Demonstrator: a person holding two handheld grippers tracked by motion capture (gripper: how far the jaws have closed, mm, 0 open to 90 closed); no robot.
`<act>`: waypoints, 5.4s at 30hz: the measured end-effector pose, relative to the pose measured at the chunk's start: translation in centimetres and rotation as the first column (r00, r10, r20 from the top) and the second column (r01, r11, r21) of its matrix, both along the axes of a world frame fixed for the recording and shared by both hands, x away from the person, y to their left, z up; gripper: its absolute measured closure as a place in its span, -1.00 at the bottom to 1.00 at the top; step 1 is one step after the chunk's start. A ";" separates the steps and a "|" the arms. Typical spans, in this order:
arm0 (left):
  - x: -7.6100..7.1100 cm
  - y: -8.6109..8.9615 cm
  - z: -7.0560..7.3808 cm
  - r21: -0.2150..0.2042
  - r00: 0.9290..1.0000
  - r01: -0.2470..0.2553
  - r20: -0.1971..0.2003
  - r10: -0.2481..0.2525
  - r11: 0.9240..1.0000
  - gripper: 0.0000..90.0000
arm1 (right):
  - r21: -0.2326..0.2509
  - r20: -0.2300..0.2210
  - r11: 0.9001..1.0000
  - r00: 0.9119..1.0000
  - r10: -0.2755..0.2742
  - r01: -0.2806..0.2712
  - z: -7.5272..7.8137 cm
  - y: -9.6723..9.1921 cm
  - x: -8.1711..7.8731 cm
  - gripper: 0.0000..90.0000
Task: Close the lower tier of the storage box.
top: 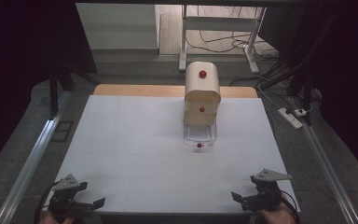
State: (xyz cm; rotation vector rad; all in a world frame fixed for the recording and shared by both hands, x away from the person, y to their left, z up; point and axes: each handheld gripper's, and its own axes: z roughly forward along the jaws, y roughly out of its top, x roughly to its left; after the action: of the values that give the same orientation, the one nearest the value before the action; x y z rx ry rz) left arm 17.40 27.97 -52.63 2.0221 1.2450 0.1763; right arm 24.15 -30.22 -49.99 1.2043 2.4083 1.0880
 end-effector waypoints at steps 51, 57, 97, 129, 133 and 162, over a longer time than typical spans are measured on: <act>0.1 0.0 -0.1 0.003 1.000 -0.007 -0.009 0.007 1.000 -0.97 | 0.028 0.076 0.992 0.990 0.120 -0.123 0.5 3.3 2.0 -1.00; 0.1 0.0 -0.1 0.004 1.000 -0.009 -0.011 0.009 1.000 -0.97 | 0.032 0.087 0.991 0.989 0.123 -0.126 0.6 3.7 2.3 -1.00; 0.2 0.0 -0.1 0.007 1.000 -0.009 -0.014 0.009 1.000 -0.96 | -0.030 0.041 0.984 0.983 0.179 -0.177 0.1 7.5 6.0 -1.00; 0.2 0.0 -0.1 0.006 1.000 -0.006 -0.016 0.006 1.000 -0.96 | -0.144 0.044 0.969 0.977 0.211 -0.202 -0.1 9.2 10.0 0.16; 0.2 0.0 -0.1 0.006 1.000 -0.006 -0.016 0.006 1.000 -0.96 | -0.135 0.049 0.970 0.976 0.212 -0.204 0.0 9.1 10.5 0.45; 0.2 -0.1 -0.1 0.011 1.000 -0.004 -0.019 0.005 1.000 -0.96 | -0.123 0.069 0.977 0.981 0.181 -0.172 -0.4 9.5 13.4 0.98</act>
State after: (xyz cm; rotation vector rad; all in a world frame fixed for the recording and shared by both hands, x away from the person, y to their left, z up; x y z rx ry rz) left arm 17.63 27.92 -52.74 2.0348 1.2628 0.1668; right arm 37.54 -20.67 -50.38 0.9074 2.5161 1.0060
